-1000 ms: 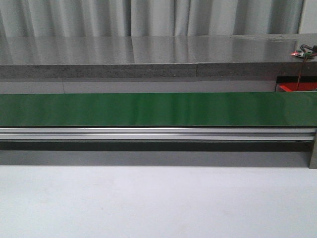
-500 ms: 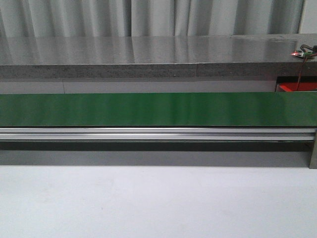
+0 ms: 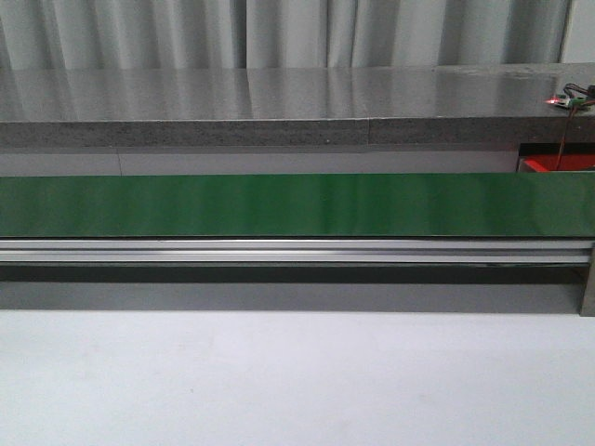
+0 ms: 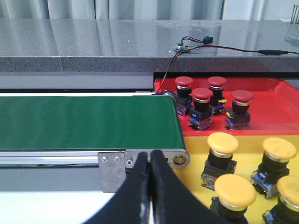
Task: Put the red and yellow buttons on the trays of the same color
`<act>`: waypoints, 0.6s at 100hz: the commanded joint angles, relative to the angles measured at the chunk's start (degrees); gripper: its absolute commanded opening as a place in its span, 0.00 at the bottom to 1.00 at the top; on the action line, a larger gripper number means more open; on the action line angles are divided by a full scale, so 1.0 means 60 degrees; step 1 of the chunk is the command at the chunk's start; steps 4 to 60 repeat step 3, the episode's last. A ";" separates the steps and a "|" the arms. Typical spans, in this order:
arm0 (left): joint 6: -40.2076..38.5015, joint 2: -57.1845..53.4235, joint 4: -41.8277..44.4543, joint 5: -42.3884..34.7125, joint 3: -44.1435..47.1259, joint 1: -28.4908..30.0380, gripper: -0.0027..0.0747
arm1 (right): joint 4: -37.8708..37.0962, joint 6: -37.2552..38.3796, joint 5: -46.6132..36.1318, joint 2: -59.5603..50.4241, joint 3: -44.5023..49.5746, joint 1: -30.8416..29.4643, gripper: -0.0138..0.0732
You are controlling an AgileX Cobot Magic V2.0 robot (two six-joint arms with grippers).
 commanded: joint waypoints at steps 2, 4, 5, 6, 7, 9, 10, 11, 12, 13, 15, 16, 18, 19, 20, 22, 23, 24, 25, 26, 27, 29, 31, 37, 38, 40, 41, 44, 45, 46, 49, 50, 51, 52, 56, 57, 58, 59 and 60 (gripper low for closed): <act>-0.0092 -0.0319 -0.0079 -0.0668 0.0389 0.0028 0.01 | -0.0158 -0.0025 -0.0696 -0.0157 -0.0170 0.0008 0.08; -0.0092 -0.0319 -0.0079 -0.0668 0.0389 0.0028 0.01 | -0.0158 -0.0025 -0.0696 -0.0157 -0.0170 0.0008 0.08; -0.0092 -0.0319 -0.0079 -0.0668 0.0389 0.0028 0.01 | -0.0158 -0.0025 -0.0696 -0.0157 -0.0170 0.0008 0.08; -0.0092 -0.0319 -0.0079 -0.0668 0.0389 0.0028 0.01 | -0.0158 -0.0025 -0.0696 -0.0157 -0.0170 0.0008 0.08; -0.0092 -0.0319 -0.0079 -0.0668 0.0389 0.0028 0.01 | -0.0158 -0.0025 -0.0696 -0.0157 -0.0170 0.0008 0.08; -0.0092 -0.0319 -0.0079 -0.0668 0.0389 0.0028 0.01 | -0.0158 -0.0025 -0.0696 -0.0157 -0.0170 0.0008 0.08; -0.0092 -0.0319 -0.0079 -0.0668 0.0389 0.0028 0.01 | -0.0158 -0.0025 -0.0696 -0.0157 -0.0170 0.0008 0.08; -0.0092 -0.0319 -0.0079 -0.0668 0.0389 0.0028 0.01 | -0.0158 -0.0025 -0.0696 -0.0157 -0.0170 0.0008 0.08; -0.0092 -0.0319 -0.0079 -0.0668 0.0389 0.0028 0.01 | -0.0158 -0.0025 -0.0696 -0.0157 -0.0170 0.0008 0.08; -0.0092 -0.0319 -0.0079 -0.0668 0.0389 0.0028 0.01 | -0.0158 -0.0025 -0.0696 -0.0157 -0.0170 0.0008 0.08; -0.0092 -0.0319 -0.0079 -0.0668 0.0389 0.0028 0.01 | -0.0158 -0.0025 -0.0696 -0.0157 -0.0170 0.0008 0.08; -0.0092 -0.0319 -0.0079 -0.0668 0.0389 0.0028 0.01 | -0.0158 -0.0025 -0.0696 -0.0157 -0.0170 0.0008 0.08; -0.0092 -0.0319 -0.0079 -0.0668 0.0389 0.0028 0.01 | -0.0158 -0.0025 -0.0696 -0.0157 -0.0170 0.0008 0.08; -0.0092 -0.0319 -0.0079 -0.0668 0.0389 0.0028 0.01 | -0.0158 -0.0025 -0.0696 -0.0157 -0.0170 0.0008 0.08; -0.0092 -0.0319 -0.0079 -0.0668 0.0389 0.0028 0.01 | -0.0158 -0.0025 -0.0696 -0.0157 -0.0170 0.0008 0.08; -0.0092 -0.0319 -0.0079 -0.0668 0.0389 0.0028 0.01 | -0.0158 -0.0025 -0.0696 -0.0157 -0.0170 0.0008 0.08; -0.0092 -0.0319 -0.0079 -0.0668 0.0389 0.0028 0.01 | -0.0158 -0.0025 -0.0696 -0.0157 -0.0170 0.0008 0.08; -0.0092 -0.0319 -0.0079 -0.0668 0.0389 0.0028 0.01 | -0.0158 -0.0025 -0.0696 -0.0157 -0.0170 0.0008 0.08; -0.0092 -0.0319 -0.0079 -0.0668 0.0389 0.0028 0.01 | -0.0158 -0.0025 -0.0696 -0.0157 -0.0170 0.0008 0.08; -0.0092 -0.0319 -0.0079 -0.0668 0.0389 0.0028 0.01 | -0.0158 -0.0025 -0.0696 -0.0157 -0.0170 0.0008 0.08; -0.0092 -0.0319 -0.0079 -0.0668 0.0389 0.0028 0.01 | -0.0158 -0.0025 -0.0696 -0.0157 -0.0170 0.0008 0.08; -0.0092 -0.0319 -0.0079 -0.0668 0.0389 0.0028 0.01 | -0.0158 -0.0025 -0.0696 -0.0157 -0.0170 0.0008 0.08; -0.0092 -0.0319 -0.0079 -0.0668 0.0389 0.0028 0.01 | -0.0158 -0.0025 -0.0696 -0.0157 -0.0170 0.0008 0.08; -0.0092 -0.0319 -0.0079 -0.0668 0.0389 0.0028 0.01 | -0.0158 -0.0025 -0.0696 -0.0157 -0.0170 0.0008 0.08; -0.0092 -0.0319 -0.0079 -0.0668 0.0389 0.0028 0.01 | -0.0158 -0.0025 -0.0696 -0.0157 -0.0170 0.0008 0.08; -0.0092 -0.0319 -0.0079 -0.0668 0.0389 0.0028 0.01 | -0.0158 -0.0025 -0.0696 -0.0157 -0.0170 0.0008 0.08; -0.0092 -0.0319 -0.0079 -0.0668 0.0389 0.0028 0.01 | -0.0158 -0.0025 -0.0696 -0.0157 -0.0170 0.0008 0.08; -0.0092 -0.0319 -0.0079 -0.0668 0.0389 0.0028 0.01 | -0.0158 -0.0025 -0.0696 -0.0157 -0.0170 0.0008 0.08; -0.0092 -0.0319 -0.0079 -0.0668 0.0389 0.0028 0.01 | -0.0158 -0.0025 -0.0696 -0.0157 -0.0170 0.0008 0.08; -0.0092 -0.0319 -0.0079 -0.0668 0.0389 0.0028 0.01 | -0.0158 -0.0025 -0.0696 -0.0157 -0.0170 0.0008 0.08; -0.0092 -0.0319 -0.0079 -0.0668 0.0389 0.0028 0.01 | -0.0158 -0.0025 -0.0696 -0.0157 -0.0170 0.0008 0.08; -0.0092 -0.0319 -0.0079 -0.0668 0.0389 0.0028 0.01 | -0.0158 -0.0025 -0.0696 -0.0157 -0.0170 0.0008 0.08; -0.0092 -0.0319 -0.0079 -0.0668 0.0389 0.0028 0.01 | -0.0158 -0.0025 -0.0696 -0.0157 -0.0170 0.0008 0.08; -0.0092 -0.0319 -0.0079 -0.0668 0.0389 0.0028 0.01 | -0.0158 -0.0025 -0.0696 -0.0157 -0.0170 0.0008 0.08; -0.0092 -0.0319 -0.0079 -0.0668 0.0389 0.0028 0.01 | -0.0158 -0.0025 -0.0696 -0.0157 -0.0170 0.0008 0.08; -0.0092 -0.0319 -0.0079 -0.0668 0.0389 0.0028 0.01 | -0.0158 -0.0025 -0.0696 -0.0157 -0.0170 0.0008 0.08; -0.0092 -0.0319 -0.0079 -0.0668 0.0389 0.0028 0.01 | -0.0158 -0.0025 -0.0696 -0.0157 -0.0170 0.0008 0.08; -0.0092 -0.0319 -0.0079 -0.0668 0.0389 0.0028 0.01 | -0.0158 -0.0025 -0.0696 -0.0157 -0.0170 0.0008 0.08; -0.0092 -0.0319 -0.0079 -0.0668 0.0389 0.0028 0.01 | -0.0158 -0.0025 -0.0696 -0.0157 -0.0170 0.0008 0.08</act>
